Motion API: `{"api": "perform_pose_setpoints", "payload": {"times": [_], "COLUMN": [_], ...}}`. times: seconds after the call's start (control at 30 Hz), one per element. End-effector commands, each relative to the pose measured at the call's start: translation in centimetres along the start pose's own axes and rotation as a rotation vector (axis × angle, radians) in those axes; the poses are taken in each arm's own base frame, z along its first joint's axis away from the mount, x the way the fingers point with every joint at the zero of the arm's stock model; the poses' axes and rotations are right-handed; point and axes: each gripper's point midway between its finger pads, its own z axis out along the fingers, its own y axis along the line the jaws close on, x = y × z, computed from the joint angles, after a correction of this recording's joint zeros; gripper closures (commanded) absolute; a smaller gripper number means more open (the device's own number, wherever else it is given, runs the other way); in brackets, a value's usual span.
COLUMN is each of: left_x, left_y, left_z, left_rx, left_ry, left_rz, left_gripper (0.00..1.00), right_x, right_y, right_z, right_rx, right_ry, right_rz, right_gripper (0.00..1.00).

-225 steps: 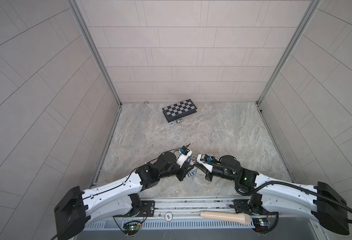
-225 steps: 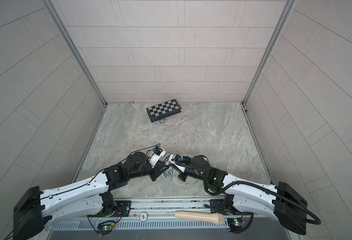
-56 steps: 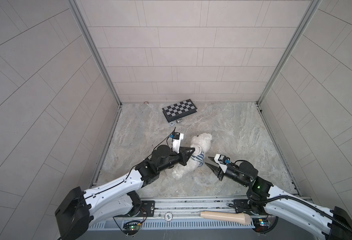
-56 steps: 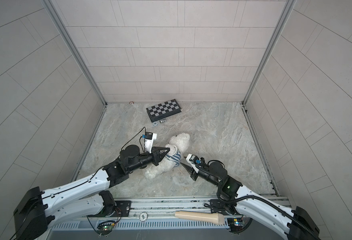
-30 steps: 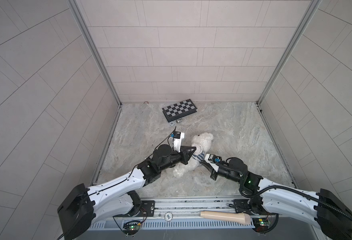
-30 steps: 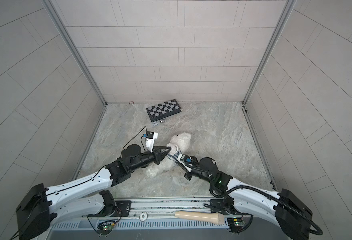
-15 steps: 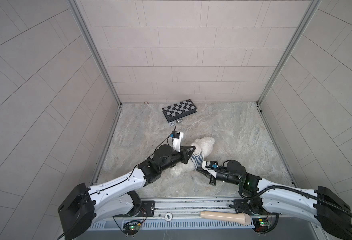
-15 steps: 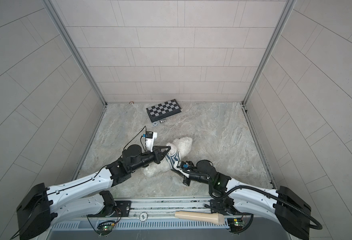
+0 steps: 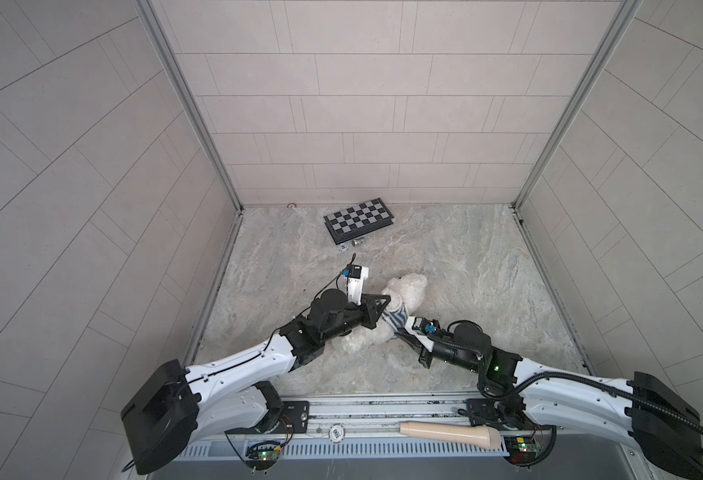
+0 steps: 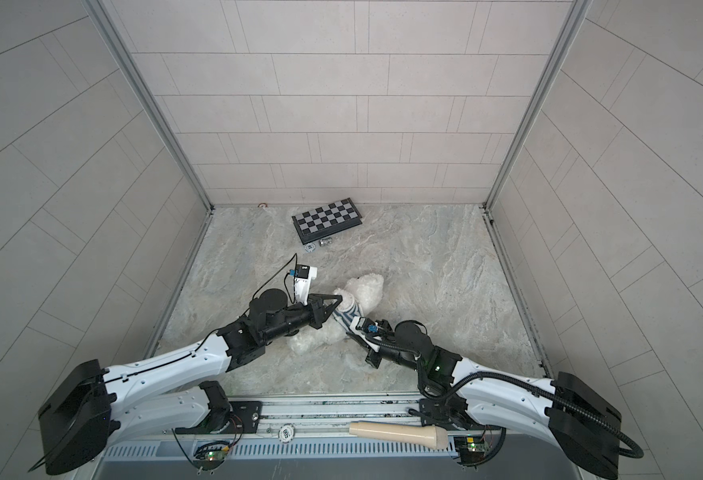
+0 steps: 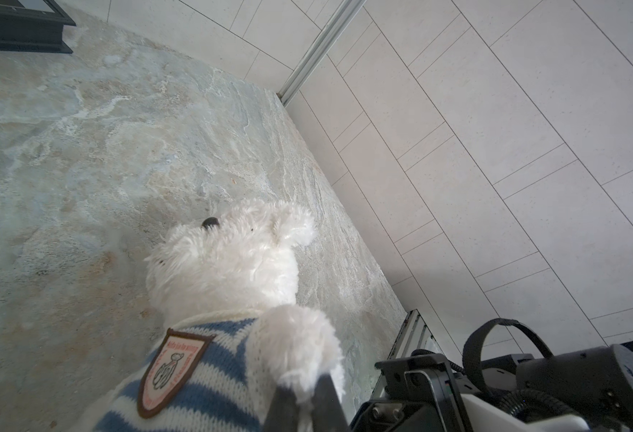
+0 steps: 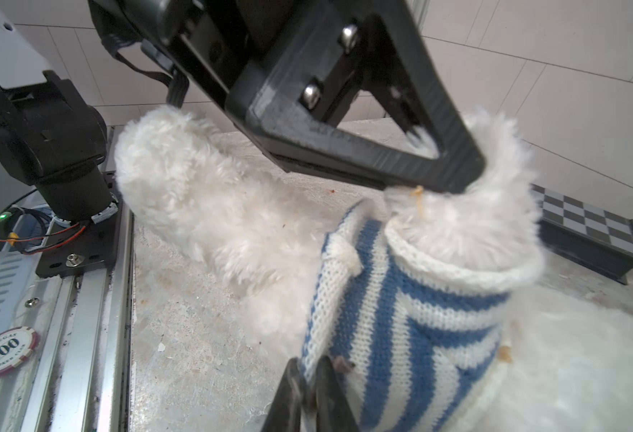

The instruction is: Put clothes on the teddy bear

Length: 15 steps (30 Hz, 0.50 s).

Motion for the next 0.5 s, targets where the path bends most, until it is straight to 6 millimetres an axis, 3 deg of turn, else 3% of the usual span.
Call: {"api": "perform_pose_setpoints", "payload": {"times": [0.0,0.27,0.47], "left_x": [-0.4,0.3,3.1], "left_y": [-0.3,3.1,1.8], "left_z": [-0.2,-1.0,0.6], "left_rx": [0.006,-0.218,-0.203], "left_ry": [-0.003,0.057,0.140], "left_rz": [0.039,0.113,0.162], "left_gripper": [1.00,1.00,1.00], "right_x": [-0.1,-1.8,-0.4], "right_y": [-0.8,-3.0,-7.4], "right_z": [-0.7,-2.7,-3.3], "right_rx": [0.053,0.183,0.349], "right_ry": [-0.010,-0.080,-0.010], "right_rz": [-0.016,0.033,0.233], "right_gripper": [0.77,0.58,0.51]}}
